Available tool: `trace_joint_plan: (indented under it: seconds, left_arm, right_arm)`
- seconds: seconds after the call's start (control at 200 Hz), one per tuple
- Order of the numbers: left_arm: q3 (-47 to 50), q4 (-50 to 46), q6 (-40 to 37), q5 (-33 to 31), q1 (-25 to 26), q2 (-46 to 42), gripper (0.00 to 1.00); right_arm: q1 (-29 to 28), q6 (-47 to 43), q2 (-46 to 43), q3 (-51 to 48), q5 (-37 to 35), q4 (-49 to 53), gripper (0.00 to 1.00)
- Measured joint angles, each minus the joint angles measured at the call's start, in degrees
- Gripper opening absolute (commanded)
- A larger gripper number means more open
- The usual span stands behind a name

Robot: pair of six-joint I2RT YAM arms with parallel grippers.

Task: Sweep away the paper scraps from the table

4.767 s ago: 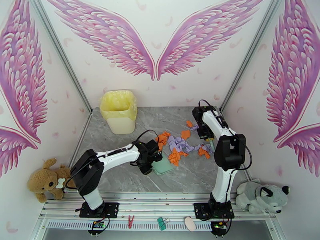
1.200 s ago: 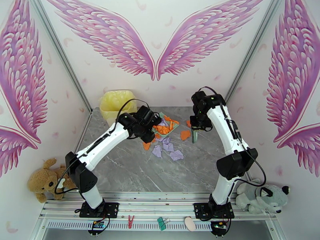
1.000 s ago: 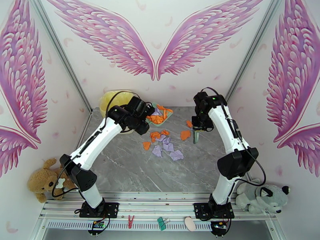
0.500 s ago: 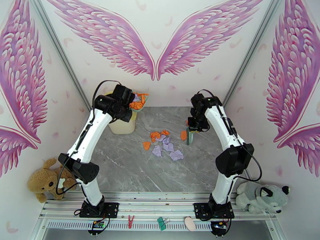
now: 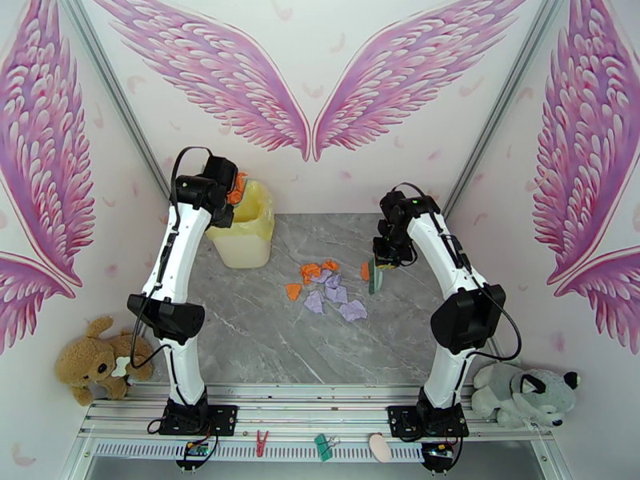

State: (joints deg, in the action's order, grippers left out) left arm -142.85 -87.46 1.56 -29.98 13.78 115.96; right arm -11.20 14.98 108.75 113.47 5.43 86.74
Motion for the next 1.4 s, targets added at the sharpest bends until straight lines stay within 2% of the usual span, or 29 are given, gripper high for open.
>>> trace_joint_plan:
  seconds: [0.445, 0.78, 1.165, 1.4]
  left_arm:
    - [-1.2, -4.1, 0.6, -21.0, 2.7, 3.7, 0.00]
    - [1.9, -5.6, 1.2, -32.1, 9.2, 6.6, 0.00]
    - [3.5, -6.7, 3.4, -47.0, 12.2, 11.9, 0.00]
    - [3.6, -6.8, 4.9, -52.7, 13.2, 12.9, 0.00]
  right_arm:
    - [0.0, 0.0, -1.2, -1.8, 0.0, -0.6, 0.00]
    - [0.0, 0.0, -2.7, -3.4, 0.0, -0.7, 0.00]
    - [0.0, 0.3, -6.0, -5.3, 1.7, -0.7, 0.00]
    - [0.0, 0.7, -6.3, -5.9, 4.0, -0.7, 0.00]
